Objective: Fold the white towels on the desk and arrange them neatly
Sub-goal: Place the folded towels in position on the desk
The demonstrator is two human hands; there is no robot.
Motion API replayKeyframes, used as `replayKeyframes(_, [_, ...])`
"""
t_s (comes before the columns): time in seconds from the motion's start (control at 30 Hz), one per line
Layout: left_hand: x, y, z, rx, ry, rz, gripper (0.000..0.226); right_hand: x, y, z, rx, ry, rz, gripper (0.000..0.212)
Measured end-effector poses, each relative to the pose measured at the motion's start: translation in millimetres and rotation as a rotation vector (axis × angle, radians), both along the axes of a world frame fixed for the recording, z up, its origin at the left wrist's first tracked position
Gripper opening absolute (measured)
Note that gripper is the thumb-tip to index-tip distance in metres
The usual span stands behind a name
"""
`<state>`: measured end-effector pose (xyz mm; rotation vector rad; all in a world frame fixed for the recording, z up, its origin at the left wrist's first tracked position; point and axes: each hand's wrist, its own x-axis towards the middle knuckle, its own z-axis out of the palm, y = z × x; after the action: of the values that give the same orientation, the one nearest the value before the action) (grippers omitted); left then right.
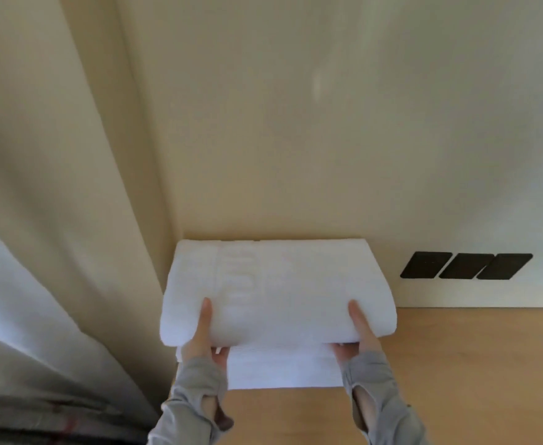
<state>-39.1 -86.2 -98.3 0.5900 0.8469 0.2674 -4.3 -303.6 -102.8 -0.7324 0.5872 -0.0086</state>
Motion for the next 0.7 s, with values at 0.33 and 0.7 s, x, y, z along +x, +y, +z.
replayKeyframes(0.33, [-7,60,4,0.345,0.158,-0.263,0.112,31,-62,21,-0.504,0.205,0.39,0.086])
replayKeyframes(0.7, [8,60,8,0.77,0.279,-0.379,0.065,27,-59,8,-0.992,-0.013,0.237,0.02])
